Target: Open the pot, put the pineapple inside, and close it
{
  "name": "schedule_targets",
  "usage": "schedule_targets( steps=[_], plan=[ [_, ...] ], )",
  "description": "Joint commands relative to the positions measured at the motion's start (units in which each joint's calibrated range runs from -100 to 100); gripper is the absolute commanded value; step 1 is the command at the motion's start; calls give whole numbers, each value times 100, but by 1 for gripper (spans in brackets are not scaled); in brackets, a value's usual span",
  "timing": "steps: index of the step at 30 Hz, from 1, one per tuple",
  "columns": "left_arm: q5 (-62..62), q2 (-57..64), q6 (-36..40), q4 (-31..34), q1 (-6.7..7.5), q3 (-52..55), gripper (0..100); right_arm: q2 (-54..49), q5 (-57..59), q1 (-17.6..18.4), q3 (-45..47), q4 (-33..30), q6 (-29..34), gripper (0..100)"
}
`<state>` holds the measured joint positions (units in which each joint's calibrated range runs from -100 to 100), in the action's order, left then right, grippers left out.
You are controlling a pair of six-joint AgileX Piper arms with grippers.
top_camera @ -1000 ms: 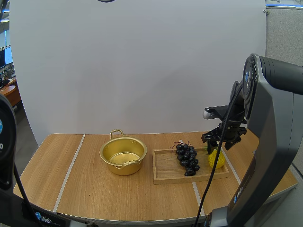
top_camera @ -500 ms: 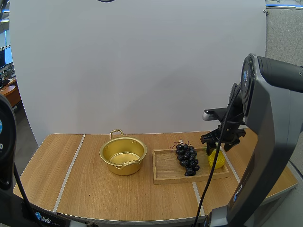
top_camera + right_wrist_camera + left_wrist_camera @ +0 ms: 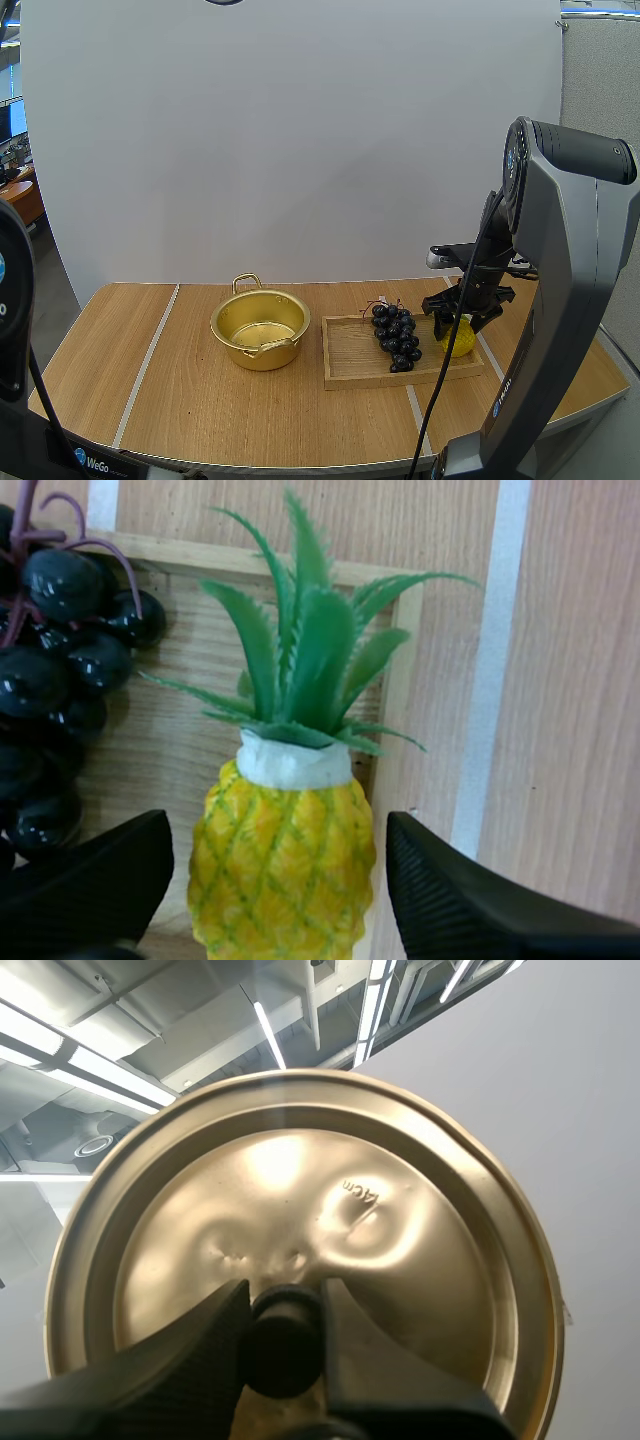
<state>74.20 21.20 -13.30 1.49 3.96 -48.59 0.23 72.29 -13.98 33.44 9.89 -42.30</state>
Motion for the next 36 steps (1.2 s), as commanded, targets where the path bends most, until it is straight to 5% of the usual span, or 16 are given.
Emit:
schedule_targets(
  steps=[1,15,20,29,36],
  plan=[
    [-220,49,29,58,6,-39,0,85,-34,2,-42,45,26,100],
    [-220,49,29,58,6,-39,0,109,-39,2,-42,45,95,99],
    [-220,49,29,58,6,-39,0,109,126,46,-42,103,95,0],
    [-220,49,29,58,6,-39,0,-74,53,46,-42,92,95,0],
    [-220,49,29,58,6,-39,0,-1232,265,52,-164,92,63,0]
  ],
)
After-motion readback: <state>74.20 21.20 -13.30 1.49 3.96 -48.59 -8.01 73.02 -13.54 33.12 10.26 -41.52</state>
